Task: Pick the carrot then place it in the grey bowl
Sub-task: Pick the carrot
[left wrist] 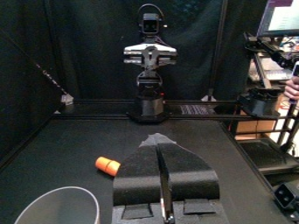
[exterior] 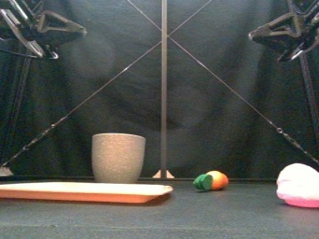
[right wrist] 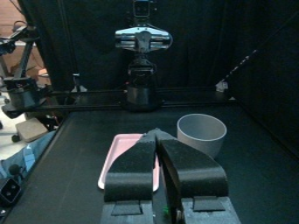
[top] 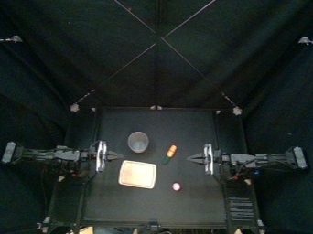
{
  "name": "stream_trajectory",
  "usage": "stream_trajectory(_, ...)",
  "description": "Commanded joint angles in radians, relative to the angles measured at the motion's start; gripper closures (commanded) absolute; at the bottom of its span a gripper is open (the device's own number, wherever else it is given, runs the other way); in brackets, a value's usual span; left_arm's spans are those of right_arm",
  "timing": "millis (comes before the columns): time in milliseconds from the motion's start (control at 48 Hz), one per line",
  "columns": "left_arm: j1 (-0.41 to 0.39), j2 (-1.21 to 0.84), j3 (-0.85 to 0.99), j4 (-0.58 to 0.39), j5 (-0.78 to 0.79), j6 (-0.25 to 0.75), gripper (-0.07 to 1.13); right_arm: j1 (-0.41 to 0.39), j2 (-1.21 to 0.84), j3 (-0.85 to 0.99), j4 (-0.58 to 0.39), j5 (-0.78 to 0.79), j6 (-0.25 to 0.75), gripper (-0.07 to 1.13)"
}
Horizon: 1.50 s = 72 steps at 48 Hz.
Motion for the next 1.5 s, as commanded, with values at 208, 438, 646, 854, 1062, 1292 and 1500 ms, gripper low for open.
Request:
stream_trajectory(208,0.006,-0.005,-0.011,0.028,0.002,0.005,1.09,-0.129,0.161,-0.037,-0.041,0.187,-0.008,1.02)
stream_trajectory(438,0.006,-0.005,0.003,0.061,0.009,0.005,1.09,-0.169,0.344,-0.135,-0.236,0.311,0.0,1.0)
stream_trajectory(646,0.006,-0.005,0.005,0.063,0.023,0.005,1.09,-0.181,0.511,-0.21,-0.319,0.33,0.003,0.83)
stream_trajectory(854,0.008,-0.006,0.005,0.061,0.044,0.005,1.09,-0.225,0.666,-0.27,-0.313,0.368,0.006,0.35)
stream_trajectory(1062,0.009,-0.008,0.003,0.06,0.052,0.005,1.09,-0.261,0.744,-0.302,-0.293,0.379,0.005,-0.01)
stream_trajectory(1292,0.009,-0.008,0.005,0.061,0.052,0.005,1.09,-0.273,0.799,-0.324,-0.295,0.385,0.003,0.02)
stream_trajectory(1500,0.009,-0.009,0.006,0.061,0.052,0.005,1.09,-0.293,0.87,-0.348,-0.295,0.428,0.002,0.02)
